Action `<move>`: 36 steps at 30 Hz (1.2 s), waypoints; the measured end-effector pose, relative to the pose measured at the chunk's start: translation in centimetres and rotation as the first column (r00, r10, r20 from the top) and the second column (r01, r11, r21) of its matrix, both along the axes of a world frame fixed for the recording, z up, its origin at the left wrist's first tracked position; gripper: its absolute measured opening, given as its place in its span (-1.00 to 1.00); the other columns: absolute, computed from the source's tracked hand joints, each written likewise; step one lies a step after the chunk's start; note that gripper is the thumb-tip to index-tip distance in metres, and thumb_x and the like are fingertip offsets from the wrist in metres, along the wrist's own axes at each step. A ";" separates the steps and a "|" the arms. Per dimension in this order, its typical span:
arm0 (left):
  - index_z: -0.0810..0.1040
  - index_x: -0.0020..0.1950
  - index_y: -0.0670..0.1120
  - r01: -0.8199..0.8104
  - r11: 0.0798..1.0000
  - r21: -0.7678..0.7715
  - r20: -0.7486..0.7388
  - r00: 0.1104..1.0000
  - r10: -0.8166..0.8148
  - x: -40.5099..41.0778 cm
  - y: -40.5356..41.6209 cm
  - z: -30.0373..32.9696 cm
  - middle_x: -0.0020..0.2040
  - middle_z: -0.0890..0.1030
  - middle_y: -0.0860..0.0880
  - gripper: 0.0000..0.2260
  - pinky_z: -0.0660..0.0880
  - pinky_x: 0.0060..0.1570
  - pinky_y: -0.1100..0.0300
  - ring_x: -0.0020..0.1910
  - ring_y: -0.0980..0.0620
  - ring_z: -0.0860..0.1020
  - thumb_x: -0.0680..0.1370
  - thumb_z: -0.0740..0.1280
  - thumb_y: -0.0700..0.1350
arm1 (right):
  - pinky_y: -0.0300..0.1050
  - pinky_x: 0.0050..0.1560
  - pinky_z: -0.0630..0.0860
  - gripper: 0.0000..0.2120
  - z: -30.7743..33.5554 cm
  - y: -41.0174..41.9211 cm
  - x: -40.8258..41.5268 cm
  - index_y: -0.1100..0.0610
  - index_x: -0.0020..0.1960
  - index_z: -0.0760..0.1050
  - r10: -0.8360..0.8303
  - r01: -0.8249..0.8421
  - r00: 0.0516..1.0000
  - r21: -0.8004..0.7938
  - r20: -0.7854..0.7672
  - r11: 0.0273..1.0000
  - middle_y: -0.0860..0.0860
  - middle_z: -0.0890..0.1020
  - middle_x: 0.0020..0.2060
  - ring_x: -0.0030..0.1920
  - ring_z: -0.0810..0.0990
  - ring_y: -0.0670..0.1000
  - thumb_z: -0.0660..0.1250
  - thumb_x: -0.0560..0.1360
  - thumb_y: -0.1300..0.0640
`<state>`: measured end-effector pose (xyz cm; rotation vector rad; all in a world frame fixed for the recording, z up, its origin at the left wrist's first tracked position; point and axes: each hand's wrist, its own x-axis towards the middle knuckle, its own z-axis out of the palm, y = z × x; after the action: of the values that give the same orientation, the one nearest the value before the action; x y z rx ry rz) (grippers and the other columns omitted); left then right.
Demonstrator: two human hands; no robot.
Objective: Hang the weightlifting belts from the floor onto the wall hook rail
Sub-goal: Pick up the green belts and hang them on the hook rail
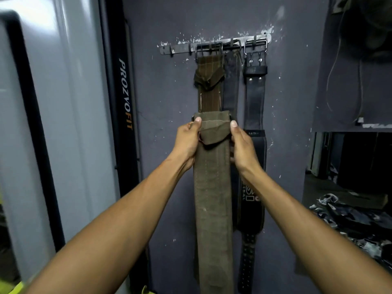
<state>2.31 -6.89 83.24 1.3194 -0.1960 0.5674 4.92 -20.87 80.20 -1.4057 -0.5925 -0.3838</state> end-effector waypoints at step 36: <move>0.46 0.45 -0.09 -0.507 0.811 0.292 0.605 0.754 0.254 28.7 17.1 20.0 0.21 0.67 -0.03 -0.64 0.45 0.06 0.35 0.17 -0.04 0.61 0.72 0.17 0.04 | -0.13 -0.14 0.38 -0.49 23.3 18.1 26.8 0.06 0.60 0.27 -0.585 0.719 0.543 0.027 0.603 0.695 0.05 0.71 -0.06 -0.01 0.69 0.14 0.15 0.71 -0.11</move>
<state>31.04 10.22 103.22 1.6286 -0.5505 1.3310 31.70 -2.73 103.54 -1.7173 -0.5693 -1.4495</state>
